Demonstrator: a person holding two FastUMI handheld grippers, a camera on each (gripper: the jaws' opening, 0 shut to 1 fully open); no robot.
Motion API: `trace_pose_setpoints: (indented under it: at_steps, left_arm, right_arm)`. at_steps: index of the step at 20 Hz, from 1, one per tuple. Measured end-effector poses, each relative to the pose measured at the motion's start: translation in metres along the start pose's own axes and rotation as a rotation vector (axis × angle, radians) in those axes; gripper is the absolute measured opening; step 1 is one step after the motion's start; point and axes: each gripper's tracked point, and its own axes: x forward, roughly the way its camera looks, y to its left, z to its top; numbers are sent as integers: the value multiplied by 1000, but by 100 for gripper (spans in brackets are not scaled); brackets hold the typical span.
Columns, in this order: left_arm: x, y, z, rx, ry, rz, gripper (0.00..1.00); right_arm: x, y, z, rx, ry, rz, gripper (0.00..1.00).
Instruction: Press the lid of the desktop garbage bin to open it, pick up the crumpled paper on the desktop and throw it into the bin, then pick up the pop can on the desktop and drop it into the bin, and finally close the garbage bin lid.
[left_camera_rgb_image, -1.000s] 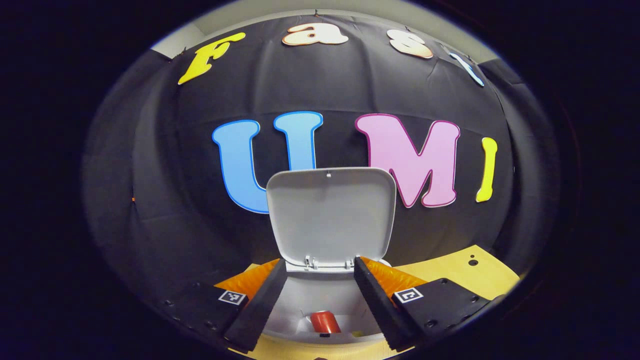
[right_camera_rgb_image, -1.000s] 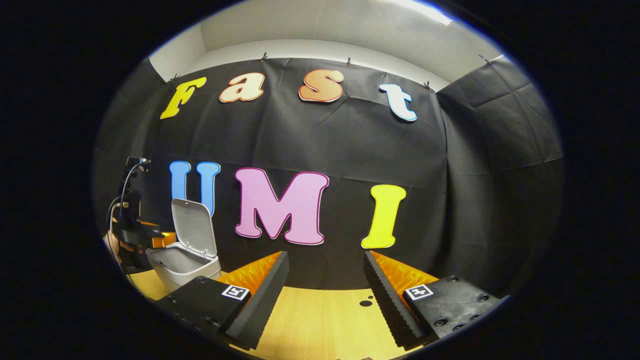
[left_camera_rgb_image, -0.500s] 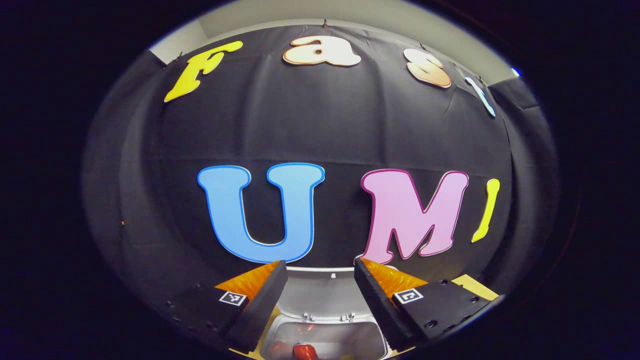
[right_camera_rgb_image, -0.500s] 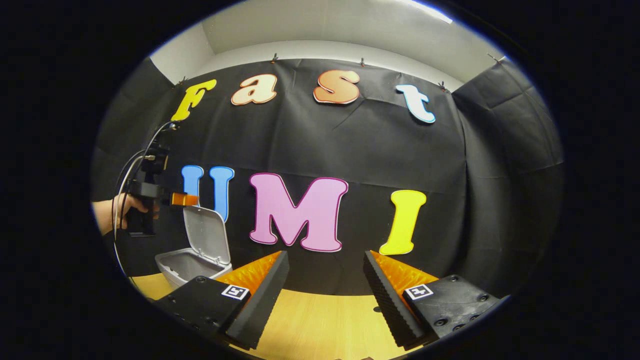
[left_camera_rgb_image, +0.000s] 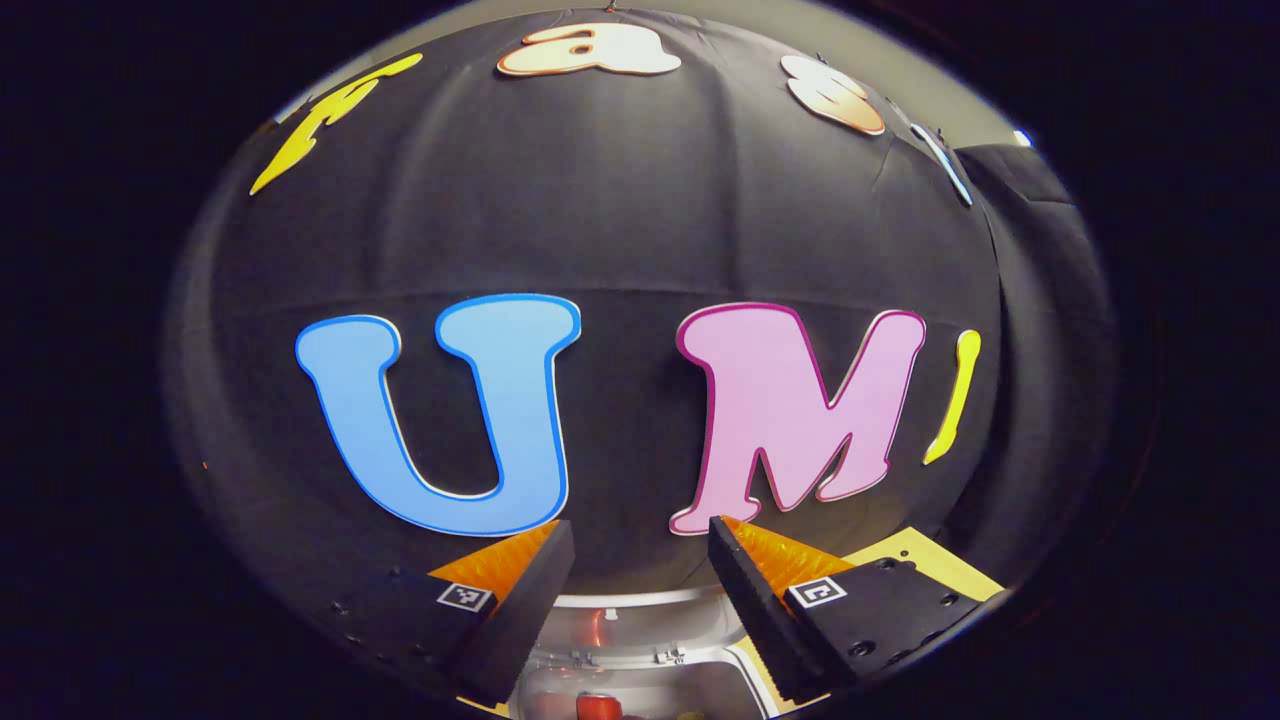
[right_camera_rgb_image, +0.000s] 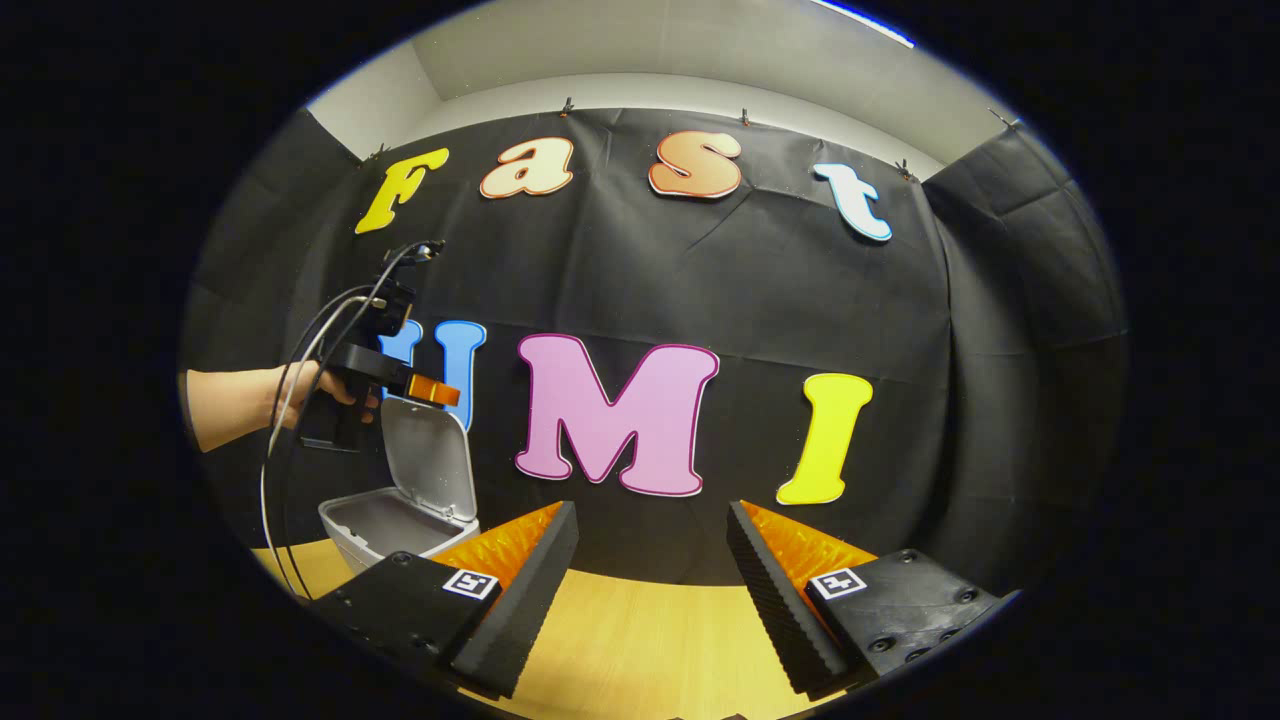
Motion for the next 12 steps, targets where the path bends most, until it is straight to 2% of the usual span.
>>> trace_pose_setpoints:
  at_steps: [4,12]
  left_arm:
    - [-18,-2,-14,-20,55,-10,95]
    - [-82,-10,-61,-18,114,-3,94]
  right_arm:
    - [-6,5,-15,6,37,9,97]
    - [-23,-6,-23,7,60,-33,96]
